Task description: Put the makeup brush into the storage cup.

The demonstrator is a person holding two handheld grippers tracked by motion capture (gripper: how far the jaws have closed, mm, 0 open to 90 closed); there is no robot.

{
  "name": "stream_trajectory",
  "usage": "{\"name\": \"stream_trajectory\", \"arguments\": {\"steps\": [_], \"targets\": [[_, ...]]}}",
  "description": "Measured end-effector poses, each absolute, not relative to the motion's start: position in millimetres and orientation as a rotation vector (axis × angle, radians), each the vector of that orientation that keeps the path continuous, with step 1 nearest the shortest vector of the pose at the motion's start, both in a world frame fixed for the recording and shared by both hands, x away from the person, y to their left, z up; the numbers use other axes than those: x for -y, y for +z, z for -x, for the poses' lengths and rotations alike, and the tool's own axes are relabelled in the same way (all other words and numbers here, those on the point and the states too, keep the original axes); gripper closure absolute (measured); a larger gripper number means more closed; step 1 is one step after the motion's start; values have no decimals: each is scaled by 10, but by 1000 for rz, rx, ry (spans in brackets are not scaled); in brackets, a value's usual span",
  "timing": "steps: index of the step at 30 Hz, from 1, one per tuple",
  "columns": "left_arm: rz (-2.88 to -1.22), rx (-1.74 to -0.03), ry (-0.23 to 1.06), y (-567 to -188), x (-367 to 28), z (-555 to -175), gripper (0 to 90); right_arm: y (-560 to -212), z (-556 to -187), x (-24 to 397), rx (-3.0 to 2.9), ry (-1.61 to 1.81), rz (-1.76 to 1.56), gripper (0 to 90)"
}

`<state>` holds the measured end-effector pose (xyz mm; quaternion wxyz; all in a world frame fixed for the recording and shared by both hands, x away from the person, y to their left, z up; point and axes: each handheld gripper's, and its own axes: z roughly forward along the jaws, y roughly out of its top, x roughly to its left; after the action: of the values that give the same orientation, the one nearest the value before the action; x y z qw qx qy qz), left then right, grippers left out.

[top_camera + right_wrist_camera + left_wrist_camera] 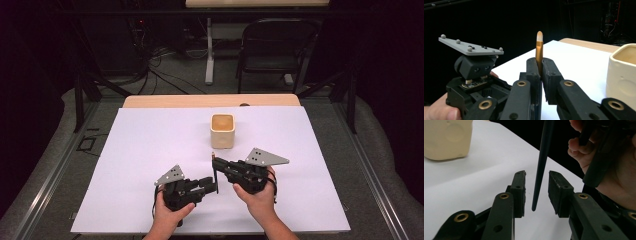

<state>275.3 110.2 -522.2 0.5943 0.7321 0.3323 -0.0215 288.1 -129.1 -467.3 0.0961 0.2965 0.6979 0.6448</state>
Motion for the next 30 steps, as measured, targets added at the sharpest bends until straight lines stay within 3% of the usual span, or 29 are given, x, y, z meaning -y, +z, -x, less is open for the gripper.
{"name": "stream_trajectory", "arguments": {"steps": [30], "targets": [[-1682, -761, -63, -5234, -1071, -2727, 787, -4686, -2866, 1251, -2078, 1944, -879, 841]]}}
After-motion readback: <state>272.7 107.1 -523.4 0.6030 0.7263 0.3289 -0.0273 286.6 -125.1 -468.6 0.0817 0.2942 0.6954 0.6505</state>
